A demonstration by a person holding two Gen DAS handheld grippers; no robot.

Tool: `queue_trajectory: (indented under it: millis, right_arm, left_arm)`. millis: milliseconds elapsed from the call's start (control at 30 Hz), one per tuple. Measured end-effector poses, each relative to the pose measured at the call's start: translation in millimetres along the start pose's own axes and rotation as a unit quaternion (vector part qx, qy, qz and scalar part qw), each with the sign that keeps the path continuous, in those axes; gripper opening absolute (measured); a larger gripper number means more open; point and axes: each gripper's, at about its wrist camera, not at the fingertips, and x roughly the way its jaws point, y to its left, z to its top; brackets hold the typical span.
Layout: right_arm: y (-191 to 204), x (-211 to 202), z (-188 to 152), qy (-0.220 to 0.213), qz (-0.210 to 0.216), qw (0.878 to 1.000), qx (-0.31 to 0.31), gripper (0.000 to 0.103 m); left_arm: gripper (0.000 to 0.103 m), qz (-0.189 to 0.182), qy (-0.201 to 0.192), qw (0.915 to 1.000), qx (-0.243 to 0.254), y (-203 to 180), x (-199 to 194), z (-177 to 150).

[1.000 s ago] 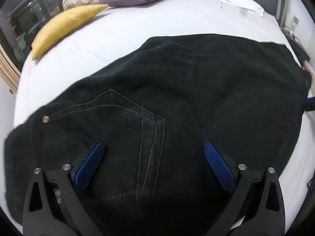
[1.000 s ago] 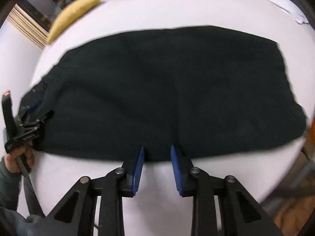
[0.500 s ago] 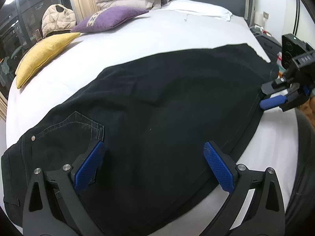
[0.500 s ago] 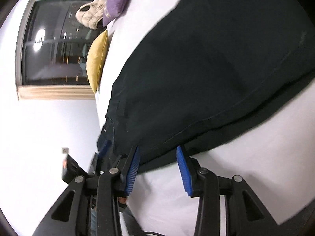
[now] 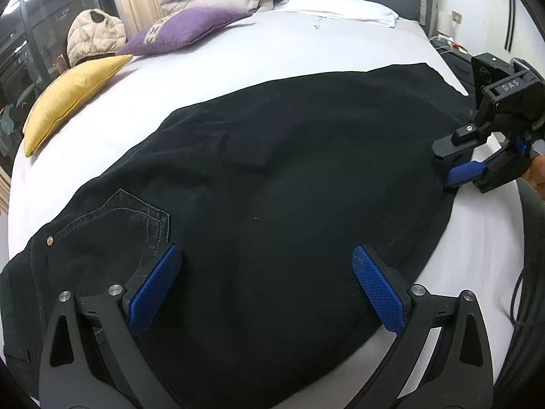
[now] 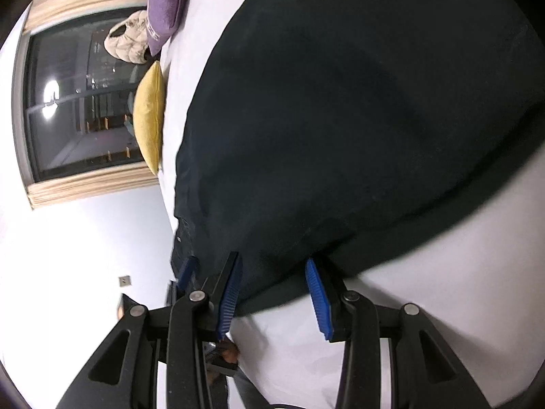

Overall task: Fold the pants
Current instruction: 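Close the right gripper on the folded edge of the jeans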

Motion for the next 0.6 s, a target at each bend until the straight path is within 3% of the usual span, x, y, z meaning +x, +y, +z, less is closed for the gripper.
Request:
queue_trajectory:
  millis: [133, 433, 600]
  right_arm:
    - [11.4, 7.3, -1.4, -0.005, -0.014, 0.999, -0.031, 0.011]
    - [18.9, -9.9, -27.8, -0.03, -0.035, 0.997, -0.069, 0.005]
    - [-19.9, 1.8, -34.9, -0.024, -0.026, 0.999, -0.021, 0.003]
  left_arm:
    - [0.102, 0.0, 0.003, 1.0, -0.002, 5.7, 4.8, 0.8]
    - [0.102, -0.006, 0.016, 0.9998, 0.005, 10.7, 0.6, -3.4]
    - [0.102, -0.012, 0.034, 0.9993, 0.014, 12.4, 7.9, -12.8]
